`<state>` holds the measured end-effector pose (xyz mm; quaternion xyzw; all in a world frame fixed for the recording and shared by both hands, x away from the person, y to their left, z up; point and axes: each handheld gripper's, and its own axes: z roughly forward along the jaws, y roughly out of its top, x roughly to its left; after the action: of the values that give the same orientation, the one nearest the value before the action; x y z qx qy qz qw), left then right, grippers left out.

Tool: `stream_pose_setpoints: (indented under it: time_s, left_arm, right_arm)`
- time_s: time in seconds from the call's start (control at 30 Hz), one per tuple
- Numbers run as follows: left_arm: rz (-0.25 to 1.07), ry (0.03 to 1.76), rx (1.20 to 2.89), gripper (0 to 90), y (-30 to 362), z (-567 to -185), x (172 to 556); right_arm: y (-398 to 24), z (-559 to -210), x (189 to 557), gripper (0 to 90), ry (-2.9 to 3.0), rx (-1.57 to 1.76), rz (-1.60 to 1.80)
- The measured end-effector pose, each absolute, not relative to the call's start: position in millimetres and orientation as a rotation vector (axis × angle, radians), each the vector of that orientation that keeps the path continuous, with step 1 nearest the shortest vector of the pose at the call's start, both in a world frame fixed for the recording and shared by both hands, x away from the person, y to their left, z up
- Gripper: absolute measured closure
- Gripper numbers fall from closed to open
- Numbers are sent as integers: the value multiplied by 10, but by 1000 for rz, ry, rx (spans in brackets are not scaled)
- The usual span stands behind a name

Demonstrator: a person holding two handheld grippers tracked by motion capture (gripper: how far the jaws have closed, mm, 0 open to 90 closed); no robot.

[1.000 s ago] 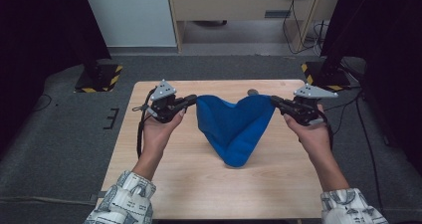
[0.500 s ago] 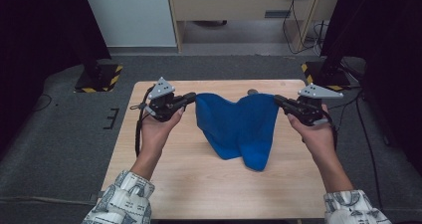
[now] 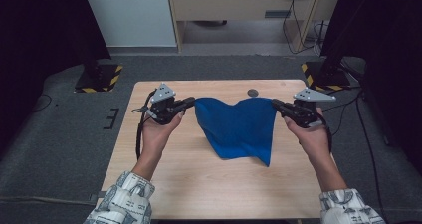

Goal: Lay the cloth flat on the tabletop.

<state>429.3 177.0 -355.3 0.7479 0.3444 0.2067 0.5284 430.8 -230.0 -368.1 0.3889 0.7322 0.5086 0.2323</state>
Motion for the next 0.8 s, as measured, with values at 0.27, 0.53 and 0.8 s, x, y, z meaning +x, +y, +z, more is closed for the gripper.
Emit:
stream_pose_setpoints:
  time_s: [0.27,0.53,0.8]
  left_arm:
    - [505,790,1767,888,1789,-3443,4197]
    - [505,765,1750,888,1837,-3358,4089]
    - [492,765,1734,889,1862,-3271,3971]
  right_arm:
    - [-2357,-3585,4192,870,1979,1044,1439]
    - [-2411,-3478,4075,870,1960,1018,1470]
    - [-2439,-3397,3981,871,1949,1001,1510]
